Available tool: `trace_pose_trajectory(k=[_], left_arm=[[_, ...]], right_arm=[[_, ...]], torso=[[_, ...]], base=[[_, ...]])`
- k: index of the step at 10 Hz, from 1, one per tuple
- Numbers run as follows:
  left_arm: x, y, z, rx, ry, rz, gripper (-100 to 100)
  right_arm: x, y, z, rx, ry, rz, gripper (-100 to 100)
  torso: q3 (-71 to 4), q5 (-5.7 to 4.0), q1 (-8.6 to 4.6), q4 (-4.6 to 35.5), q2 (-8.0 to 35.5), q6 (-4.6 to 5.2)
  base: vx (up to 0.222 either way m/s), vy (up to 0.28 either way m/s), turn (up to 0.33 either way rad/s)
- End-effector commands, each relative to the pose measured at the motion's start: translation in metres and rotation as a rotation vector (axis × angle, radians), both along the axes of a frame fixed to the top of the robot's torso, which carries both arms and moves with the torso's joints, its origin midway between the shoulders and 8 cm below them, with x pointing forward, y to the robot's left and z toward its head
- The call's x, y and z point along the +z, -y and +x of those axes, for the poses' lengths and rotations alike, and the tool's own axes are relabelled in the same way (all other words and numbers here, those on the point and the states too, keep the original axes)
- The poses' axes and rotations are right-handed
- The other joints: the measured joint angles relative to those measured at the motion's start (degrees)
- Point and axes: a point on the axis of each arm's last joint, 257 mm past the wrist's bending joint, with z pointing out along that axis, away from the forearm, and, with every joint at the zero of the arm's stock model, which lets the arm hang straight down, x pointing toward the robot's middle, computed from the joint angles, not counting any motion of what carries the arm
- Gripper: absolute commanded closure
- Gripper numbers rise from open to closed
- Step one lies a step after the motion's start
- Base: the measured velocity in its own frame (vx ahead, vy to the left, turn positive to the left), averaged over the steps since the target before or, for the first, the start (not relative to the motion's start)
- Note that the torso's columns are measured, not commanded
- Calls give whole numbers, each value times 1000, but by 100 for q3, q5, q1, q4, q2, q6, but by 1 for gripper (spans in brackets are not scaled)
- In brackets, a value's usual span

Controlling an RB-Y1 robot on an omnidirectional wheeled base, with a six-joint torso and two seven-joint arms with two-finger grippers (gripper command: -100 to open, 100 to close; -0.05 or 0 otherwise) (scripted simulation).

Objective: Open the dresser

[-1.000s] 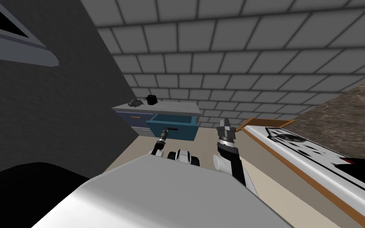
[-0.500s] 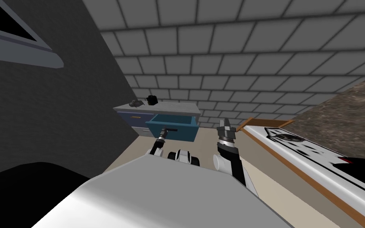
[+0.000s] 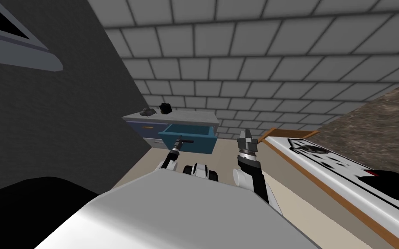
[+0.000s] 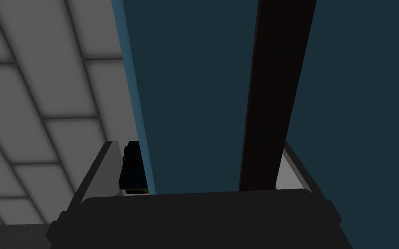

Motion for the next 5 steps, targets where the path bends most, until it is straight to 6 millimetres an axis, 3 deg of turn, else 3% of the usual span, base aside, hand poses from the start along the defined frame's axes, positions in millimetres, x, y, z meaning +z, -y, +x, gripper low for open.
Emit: trace_pose_trajectory(k=[1, 5], left_arm=[[-2, 0, -1, 0, -6, -1, 0], [-7, -1, -2, 2, -19, -2, 0]], right_arm=[[0, 0, 0, 0, 0, 0, 0], [0, 0, 0, 0, 0, 0, 0]], torso=[[1, 8, 2, -10, -3, 2], [-12, 21, 14, -31, -27, 6]], base=[[0, 0, 0], [0, 0, 0]])
